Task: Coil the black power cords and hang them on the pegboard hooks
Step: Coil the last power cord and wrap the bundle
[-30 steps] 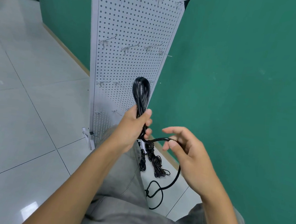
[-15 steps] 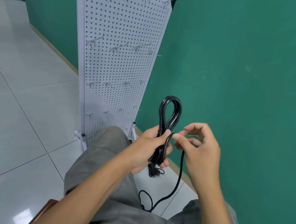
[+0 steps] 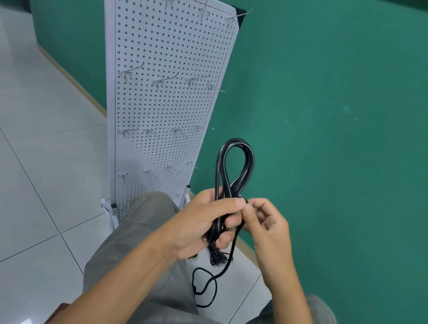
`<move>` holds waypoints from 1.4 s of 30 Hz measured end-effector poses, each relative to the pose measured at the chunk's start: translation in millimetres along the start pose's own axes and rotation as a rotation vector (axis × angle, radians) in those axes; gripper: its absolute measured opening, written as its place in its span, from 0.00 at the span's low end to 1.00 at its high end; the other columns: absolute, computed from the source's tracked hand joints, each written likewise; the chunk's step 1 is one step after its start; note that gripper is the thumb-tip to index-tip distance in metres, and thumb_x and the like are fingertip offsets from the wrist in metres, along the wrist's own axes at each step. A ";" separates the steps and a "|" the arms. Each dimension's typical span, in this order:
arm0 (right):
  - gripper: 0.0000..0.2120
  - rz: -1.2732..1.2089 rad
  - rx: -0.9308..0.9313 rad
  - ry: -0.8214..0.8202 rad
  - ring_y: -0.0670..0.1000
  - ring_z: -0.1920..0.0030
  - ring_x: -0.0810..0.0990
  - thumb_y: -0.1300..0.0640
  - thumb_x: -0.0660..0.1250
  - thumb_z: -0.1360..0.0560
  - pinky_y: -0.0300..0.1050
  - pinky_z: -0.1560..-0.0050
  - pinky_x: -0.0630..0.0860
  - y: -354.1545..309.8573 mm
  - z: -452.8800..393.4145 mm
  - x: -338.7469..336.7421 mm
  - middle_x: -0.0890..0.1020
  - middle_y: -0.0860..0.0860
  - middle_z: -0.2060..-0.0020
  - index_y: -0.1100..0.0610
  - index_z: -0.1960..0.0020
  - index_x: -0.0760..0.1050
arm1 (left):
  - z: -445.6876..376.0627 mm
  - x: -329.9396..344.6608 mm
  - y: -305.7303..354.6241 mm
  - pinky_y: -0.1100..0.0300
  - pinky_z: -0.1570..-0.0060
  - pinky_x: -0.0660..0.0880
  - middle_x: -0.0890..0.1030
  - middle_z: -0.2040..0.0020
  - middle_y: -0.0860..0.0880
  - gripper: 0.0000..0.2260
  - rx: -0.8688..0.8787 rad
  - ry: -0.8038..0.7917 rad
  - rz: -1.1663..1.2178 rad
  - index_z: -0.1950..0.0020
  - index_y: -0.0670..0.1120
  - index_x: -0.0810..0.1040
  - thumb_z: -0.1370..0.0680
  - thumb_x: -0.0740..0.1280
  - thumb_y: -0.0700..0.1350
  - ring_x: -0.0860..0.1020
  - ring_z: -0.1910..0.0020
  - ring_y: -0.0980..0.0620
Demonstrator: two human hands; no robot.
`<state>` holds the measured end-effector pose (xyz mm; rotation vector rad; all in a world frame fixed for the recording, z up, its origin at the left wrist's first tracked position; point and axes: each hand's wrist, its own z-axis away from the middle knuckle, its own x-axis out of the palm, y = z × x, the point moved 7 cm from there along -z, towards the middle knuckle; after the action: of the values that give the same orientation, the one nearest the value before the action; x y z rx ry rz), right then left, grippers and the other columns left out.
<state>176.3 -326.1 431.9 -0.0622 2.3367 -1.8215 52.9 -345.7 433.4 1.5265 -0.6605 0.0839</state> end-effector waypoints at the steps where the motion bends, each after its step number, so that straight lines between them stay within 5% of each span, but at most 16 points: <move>1: 0.11 -0.005 0.029 -0.062 0.59 0.56 0.80 0.49 0.69 0.20 0.55 0.47 0.79 8.6 1.3 4.2 0.82 0.60 0.59 0.57 0.53 0.78 | -0.2 -3.6 3.3 0.64 0.77 0.64 0.69 0.68 0.49 0.13 0.015 0.011 0.029 0.61 0.48 0.74 0.17 0.65 0.43 0.68 0.76 0.54; 5: 0.10 0.065 0.121 -0.174 0.54 0.57 0.80 0.52 0.65 0.18 0.55 0.43 0.77 34.7 7.9 13.2 0.81 0.55 0.62 0.52 0.56 0.78 | 0.1 -24.1 19.0 0.66 0.78 0.64 0.69 0.69 0.51 0.11 0.076 0.090 0.112 0.61 0.47 0.68 0.20 0.66 0.45 0.68 0.77 0.56; 12: 0.09 -0.188 0.169 0.017 0.54 0.63 0.76 0.51 0.69 0.22 0.65 0.39 0.79 26.6 5.5 2.8 0.74 0.54 0.67 0.57 0.54 0.80 | -1.1 -45.8 20.2 0.66 0.76 0.64 0.70 0.68 0.52 0.10 0.063 0.183 0.052 0.53 0.46 0.70 0.22 0.66 0.51 0.67 0.75 0.55; 18: 0.11 -0.423 0.136 0.050 0.58 0.40 0.84 0.52 0.61 0.20 0.50 0.36 0.79 2.6 1.7 8.8 0.84 0.59 0.45 0.62 0.50 0.71 | -8.8 -38.1 -12.3 0.62 0.74 0.69 0.74 0.65 0.50 0.14 -0.023 0.208 -0.103 0.50 0.43 0.69 0.14 0.59 0.53 0.71 0.73 0.52; 24: 0.14 -0.467 0.174 0.128 0.48 0.34 0.80 0.53 0.53 0.13 0.37 0.39 0.79 -9.6 -0.6 10.4 0.82 0.55 0.36 0.61 0.46 0.73 | -15.7 -34.2 -36.6 0.55 0.59 0.74 0.82 0.59 0.46 0.19 -0.039 0.189 -0.367 0.54 0.46 0.77 0.15 0.59 0.58 0.77 0.65 0.49; 27: 0.15 -0.529 0.214 0.176 0.50 0.35 0.81 0.53 0.52 0.13 0.40 0.41 0.80 -10.6 -0.5 9.5 0.81 0.57 0.36 0.60 0.42 0.74 | -14.7 -31.5 -28.8 0.57 0.43 0.75 0.85 0.53 0.57 0.16 0.022 0.184 -0.634 0.47 0.50 0.82 0.14 0.57 0.55 0.82 0.51 0.57; 30: 0.16 -0.514 0.237 0.159 0.49 0.42 0.85 0.52 0.51 0.12 0.52 0.37 0.78 -22.4 2.6 12.2 0.86 0.53 0.43 0.60 0.42 0.75 | -11.4 -21.8 -32.0 0.52 0.33 0.75 0.86 0.44 0.52 0.15 -0.044 0.063 -0.542 0.40 0.49 0.81 0.13 0.57 0.54 0.83 0.41 0.54; 32: 0.17 -0.435 0.288 0.121 0.52 0.59 0.85 0.49 0.50 0.12 0.55 0.53 0.75 -29.5 6.9 13.6 0.87 0.48 0.58 0.57 0.46 0.74 | -7.8 -13.5 -36.8 0.46 0.37 0.78 0.87 0.47 0.44 0.18 -0.098 -0.034 -0.453 0.39 0.41 0.79 0.13 0.57 0.54 0.85 0.47 0.45; 34: 0.18 -0.379 0.303 0.131 0.53 0.67 0.78 0.47 0.50 0.13 0.59 0.58 0.73 -32.0 8.8 9.0 0.86 0.49 0.60 0.57 0.46 0.73 | -4.1 -2.7 -39.3 0.46 0.44 0.80 0.86 0.54 0.44 0.16 -0.119 -0.127 -0.401 0.43 0.44 0.79 0.12 0.55 0.52 0.85 0.57 0.42; 36: 0.17 -0.334 0.292 0.152 0.49 0.62 0.85 0.46 0.53 0.14 0.65 0.54 0.78 -28.5 7.2 4.1 0.87 0.52 0.50 0.58 0.42 0.73 | -1.9 6.6 -39.4 0.47 0.51 0.76 0.82 0.60 0.47 0.15 -0.105 -0.175 -0.350 0.52 0.53 0.79 0.13 0.56 0.53 0.80 0.66 0.46; 38: 0.16 -0.295 0.265 0.158 0.47 0.50 0.87 0.44 0.60 0.17 0.57 0.46 0.81 -23.4 4.5 0.2 0.87 0.50 0.49 0.55 0.38 0.71 | -1.1 11.8 -43.8 0.52 0.59 0.74 0.77 0.64 0.49 0.15 -0.128 -0.206 -0.255 0.56 0.56 0.79 0.14 0.58 0.53 0.76 0.70 0.49; 42: 0.24 -0.389 0.207 0.065 0.56 0.42 0.85 0.48 0.70 0.25 0.58 0.39 0.80 -27.1 -0.9 -1.5 0.85 0.56 0.43 0.55 0.33 0.70 | 4.3 23.8 -51.2 0.56 0.64 0.74 0.72 0.67 0.50 0.12 -0.230 -0.286 -0.054 0.55 0.46 0.70 0.15 0.59 0.52 0.71 0.75 0.53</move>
<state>175.7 -331.8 458.4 -0.4651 2.2856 -2.2641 94.0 -361.9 398.0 1.3439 -0.8247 -0.2482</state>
